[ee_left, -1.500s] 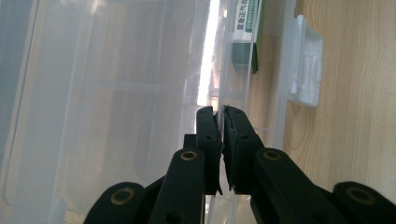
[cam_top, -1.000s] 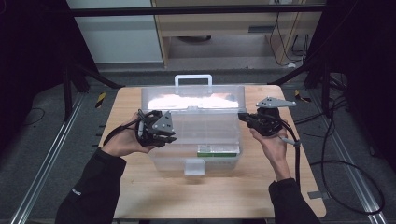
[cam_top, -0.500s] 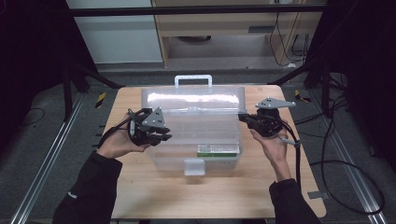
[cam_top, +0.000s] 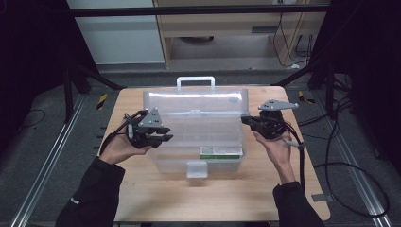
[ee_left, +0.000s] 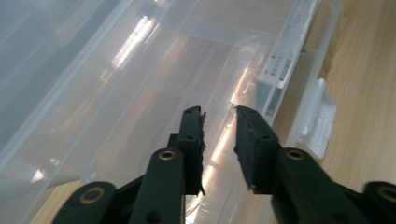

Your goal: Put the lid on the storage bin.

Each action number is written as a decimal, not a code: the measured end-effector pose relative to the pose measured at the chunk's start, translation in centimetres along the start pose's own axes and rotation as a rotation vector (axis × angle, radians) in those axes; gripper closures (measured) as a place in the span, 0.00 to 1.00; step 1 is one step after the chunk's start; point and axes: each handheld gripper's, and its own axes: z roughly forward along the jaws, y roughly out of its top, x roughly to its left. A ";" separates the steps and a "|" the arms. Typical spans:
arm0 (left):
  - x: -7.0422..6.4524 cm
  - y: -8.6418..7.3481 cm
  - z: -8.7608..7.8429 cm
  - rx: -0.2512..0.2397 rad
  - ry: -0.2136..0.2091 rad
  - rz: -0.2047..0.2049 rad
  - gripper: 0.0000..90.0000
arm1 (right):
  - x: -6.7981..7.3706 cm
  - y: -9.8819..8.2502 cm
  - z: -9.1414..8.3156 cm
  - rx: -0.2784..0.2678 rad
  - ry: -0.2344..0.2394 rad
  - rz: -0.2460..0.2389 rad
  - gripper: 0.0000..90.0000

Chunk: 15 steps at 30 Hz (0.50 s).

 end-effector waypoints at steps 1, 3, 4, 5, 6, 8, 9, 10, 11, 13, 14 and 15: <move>0.0 -0.1 0.0 -0.002 0.002 0.007 0.71 | 0.0 0.0 0.0 0.000 -0.001 0.000 1.00; -0.1 -0.1 0.1 0.000 0.007 0.010 0.63 | 0.0 0.0 0.0 0.003 0.000 -0.001 1.00; -0.1 -0.1 0.1 0.007 0.006 0.009 0.61 | 0.0 0.0 0.0 0.003 0.001 -0.001 1.00; -0.1 -0.1 0.1 0.007 0.010 0.012 0.61 | 0.0 0.0 0.0 0.003 0.001 -0.001 1.00; -0.2 -0.1 0.0 0.004 0.021 0.010 0.57 | 0.0 0.0 0.0 0.004 0.002 -0.001 1.00; -0.2 -0.3 -0.2 -0.013 0.040 -0.011 0.55 | 0.0 0.0 0.0 0.004 0.000 -0.001 1.00; -0.2 -0.4 -0.2 -0.023 0.052 -0.022 0.54 | 0.0 0.0 0.0 0.004 0.000 0.000 1.00; -0.1 -0.5 -0.3 -0.037 0.062 -0.039 0.54 | 0.1 0.0 0.0 0.004 -0.002 -0.003 1.00; -0.1 -0.5 -0.3 -0.037 0.062 -0.039 0.54 | 0.1 0.0 0.0 0.005 0.000 -0.002 1.00; 0.1 -1.0 -0.4 -0.064 0.084 -0.089 0.55 | 0.1 0.0 0.0 0.005 -0.001 -0.004 1.00; 0.2 -1.2 -0.5 -0.077 0.088 -0.107 0.57 | 0.1 0.0 0.0 0.004 -0.001 -0.005 1.00; 0.2 -1.2 -0.5 -0.077 0.088 -0.107 0.59 | 0.1 0.0 0.0 0.004 -0.001 -0.005 1.00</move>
